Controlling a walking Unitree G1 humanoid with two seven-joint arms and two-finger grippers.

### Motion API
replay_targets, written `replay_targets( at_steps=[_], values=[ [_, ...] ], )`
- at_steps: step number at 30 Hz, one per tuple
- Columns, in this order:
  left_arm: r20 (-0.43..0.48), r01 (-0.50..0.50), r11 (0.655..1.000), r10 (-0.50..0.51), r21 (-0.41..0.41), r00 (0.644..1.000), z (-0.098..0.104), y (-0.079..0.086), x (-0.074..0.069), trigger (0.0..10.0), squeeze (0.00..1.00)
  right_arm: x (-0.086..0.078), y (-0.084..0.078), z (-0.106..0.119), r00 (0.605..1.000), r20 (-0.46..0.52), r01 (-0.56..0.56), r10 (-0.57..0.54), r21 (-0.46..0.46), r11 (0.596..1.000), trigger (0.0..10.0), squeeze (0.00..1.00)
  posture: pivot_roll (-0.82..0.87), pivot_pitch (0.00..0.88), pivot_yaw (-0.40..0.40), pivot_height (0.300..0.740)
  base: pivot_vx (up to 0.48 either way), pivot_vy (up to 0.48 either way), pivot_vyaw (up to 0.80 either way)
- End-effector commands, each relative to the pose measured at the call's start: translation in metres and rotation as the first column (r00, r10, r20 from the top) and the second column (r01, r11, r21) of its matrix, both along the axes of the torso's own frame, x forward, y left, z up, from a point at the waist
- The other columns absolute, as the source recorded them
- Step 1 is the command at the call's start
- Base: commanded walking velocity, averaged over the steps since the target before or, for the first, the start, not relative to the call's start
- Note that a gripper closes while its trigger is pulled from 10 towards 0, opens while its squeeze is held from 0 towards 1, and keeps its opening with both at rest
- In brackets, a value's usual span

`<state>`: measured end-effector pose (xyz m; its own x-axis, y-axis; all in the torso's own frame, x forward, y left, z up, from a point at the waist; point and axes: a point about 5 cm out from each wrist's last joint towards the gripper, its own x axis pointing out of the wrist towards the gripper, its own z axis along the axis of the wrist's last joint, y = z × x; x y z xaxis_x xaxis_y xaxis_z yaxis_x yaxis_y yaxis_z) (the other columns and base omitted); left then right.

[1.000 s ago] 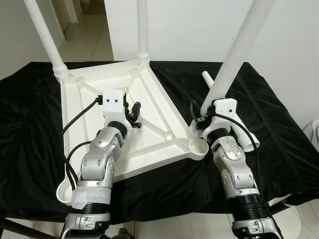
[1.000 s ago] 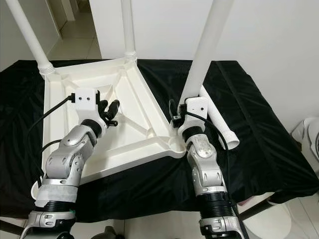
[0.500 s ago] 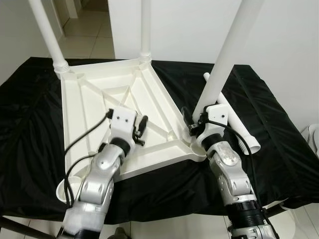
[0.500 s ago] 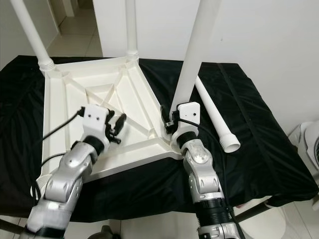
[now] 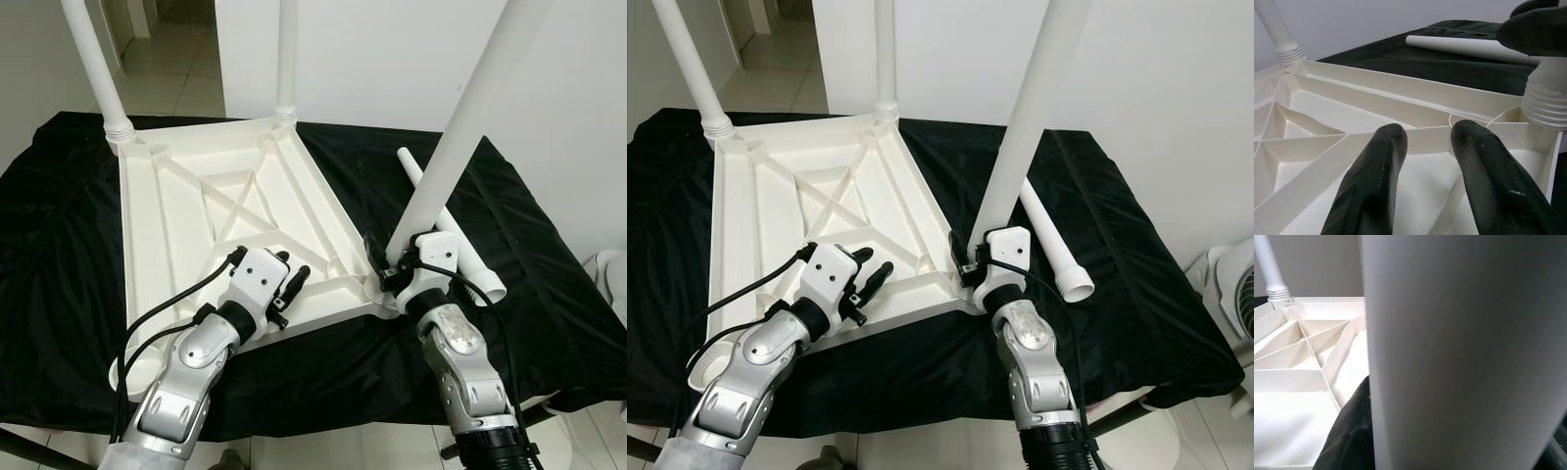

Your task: Building children table

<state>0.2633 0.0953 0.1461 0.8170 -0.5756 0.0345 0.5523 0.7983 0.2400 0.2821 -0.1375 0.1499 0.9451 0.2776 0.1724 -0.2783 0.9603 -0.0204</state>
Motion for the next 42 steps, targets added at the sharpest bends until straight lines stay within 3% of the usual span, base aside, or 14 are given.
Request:
replay_targets(
  at_steps=[1, 10, 19, 24, 31, 42],
  values=[
    [0.011, 0.026, 1.000, -0.026, -0.004, 1.000, 0.002, -0.001, -0.002, 10.0, 0.00, -0.003, -0.008, -0.007, 0.999, -0.031, 0.021, -0.021, -0.003, 1.000, 10.0, 0.00, 0.11, 0.000, -0.047, 0.740, 0.000, 0.000, 0.00],
    [0.018, 0.051, 0.999, -0.051, -0.003, 0.999, 0.003, -0.003, -0.004, 10.0, 0.00, 0.001, -0.016, -0.013, 0.996, -0.068, 0.061, -0.059, 0.024, 0.998, 10.0, 0.00, 0.11, 0.000, -0.044, 0.740, 0.000, 0.000, 0.00],
    [0.007, 0.096, 0.995, -0.096, -0.034, 0.995, 0.005, -0.007, -0.008, 10.0, 0.00, 0.017, -0.010, -0.012, 0.997, -0.073, 0.028, -0.026, 0.025, 0.999, 10.0, 0.00, 0.12, 0.000, -0.043, 0.740, 0.000, 0.000, 0.00],
    [-0.004, 0.114, 0.993, -0.114, -0.033, 0.993, 0.003, -0.008, -0.010, 10.0, 0.00, 0.017, -0.007, -0.013, 0.997, -0.073, 0.013, -0.012, 0.020, 1.000, 10.0, 0.00, 0.12, 0.000, -0.044, 0.740, 0.000, 0.000, 0.00],
    [-0.013, 0.120, 0.992, -0.121, -0.026, 0.993, 0.002, -0.008, -0.013, 10.0, 0.00, -0.008, -0.009, -0.016, 0.999, -0.006, -0.045, 0.045, -0.049, 0.998, 10.0, 0.00, 0.12, 0.018, -0.047, 0.740, 0.000, 0.000, 0.00],
    [-0.012, 0.131, 0.991, -0.131, -0.025, 0.991, 0.005, -0.007, -0.013, 10.0, 0.00, -0.019, -0.012, -0.025, 0.997, 0.025, -0.072, 0.078, -0.167, 0.983, 10.0, 0.00, 0.11, 0.026, -0.038, 0.740, 0.000, 0.000, 0.00]
  ],
)
